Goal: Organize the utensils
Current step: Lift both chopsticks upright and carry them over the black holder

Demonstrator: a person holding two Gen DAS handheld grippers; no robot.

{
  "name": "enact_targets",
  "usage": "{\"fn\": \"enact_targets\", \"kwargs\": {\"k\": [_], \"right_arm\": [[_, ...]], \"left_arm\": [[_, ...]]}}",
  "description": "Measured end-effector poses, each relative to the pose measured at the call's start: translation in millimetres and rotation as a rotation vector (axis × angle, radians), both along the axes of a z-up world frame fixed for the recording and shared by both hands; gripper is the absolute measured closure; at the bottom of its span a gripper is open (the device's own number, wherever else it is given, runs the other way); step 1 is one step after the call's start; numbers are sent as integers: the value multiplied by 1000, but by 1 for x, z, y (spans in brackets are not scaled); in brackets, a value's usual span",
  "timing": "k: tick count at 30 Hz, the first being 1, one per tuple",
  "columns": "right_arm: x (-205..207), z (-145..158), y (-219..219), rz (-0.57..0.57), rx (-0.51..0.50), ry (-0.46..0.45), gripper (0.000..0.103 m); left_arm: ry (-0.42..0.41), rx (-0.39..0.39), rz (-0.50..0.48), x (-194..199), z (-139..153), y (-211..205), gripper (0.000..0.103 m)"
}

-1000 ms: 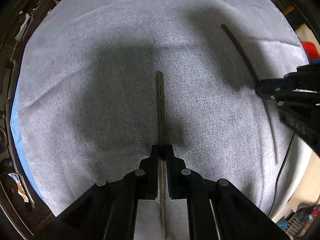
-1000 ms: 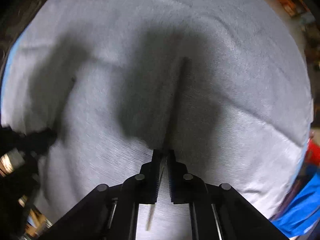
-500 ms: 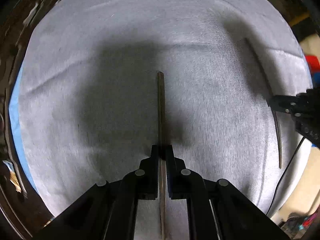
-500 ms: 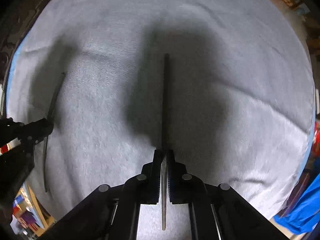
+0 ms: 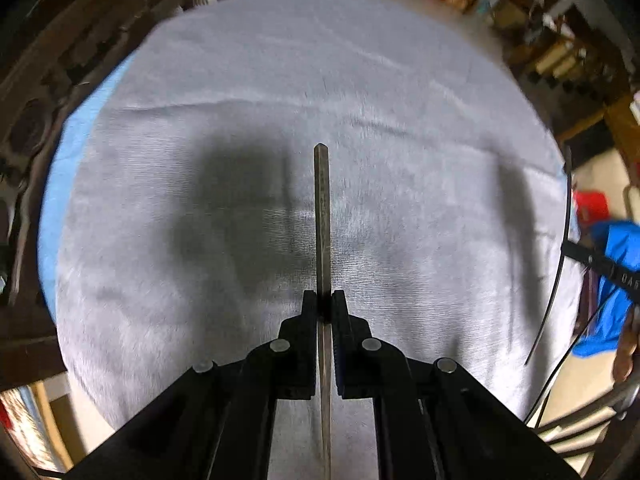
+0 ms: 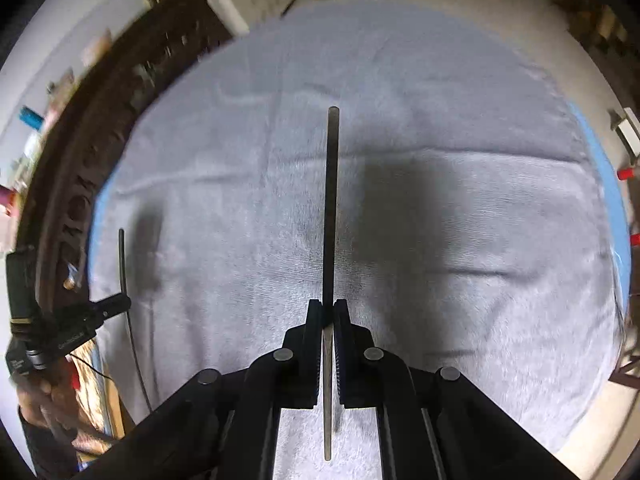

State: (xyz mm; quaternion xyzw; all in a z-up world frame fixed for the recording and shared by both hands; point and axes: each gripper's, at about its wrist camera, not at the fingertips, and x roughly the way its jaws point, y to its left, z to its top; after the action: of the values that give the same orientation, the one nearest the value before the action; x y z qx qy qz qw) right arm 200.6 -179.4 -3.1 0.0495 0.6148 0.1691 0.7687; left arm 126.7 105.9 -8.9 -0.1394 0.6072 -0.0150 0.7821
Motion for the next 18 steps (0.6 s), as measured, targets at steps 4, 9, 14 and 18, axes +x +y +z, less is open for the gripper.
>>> {"fn": "enact_targets", "kwargs": {"k": [4, 9, 14, 18], "right_arm": [[-14, 29, -22, -55, 82, -74, 97], [-49, 50, -41, -113, 162, -163, 97], [-87, 74, -61, -171, 249, -255, 97], [-111, 93, -67, -208, 310, -327, 97]], "left_arm": [[-94, -9, 53, -31, 29, 6, 96], [-204, -28, 116, -48, 58, 20, 96], [-309, -52, 179, -70, 84, 24, 96], [-384, -77, 218, -90, 107, 24, 96]]}}
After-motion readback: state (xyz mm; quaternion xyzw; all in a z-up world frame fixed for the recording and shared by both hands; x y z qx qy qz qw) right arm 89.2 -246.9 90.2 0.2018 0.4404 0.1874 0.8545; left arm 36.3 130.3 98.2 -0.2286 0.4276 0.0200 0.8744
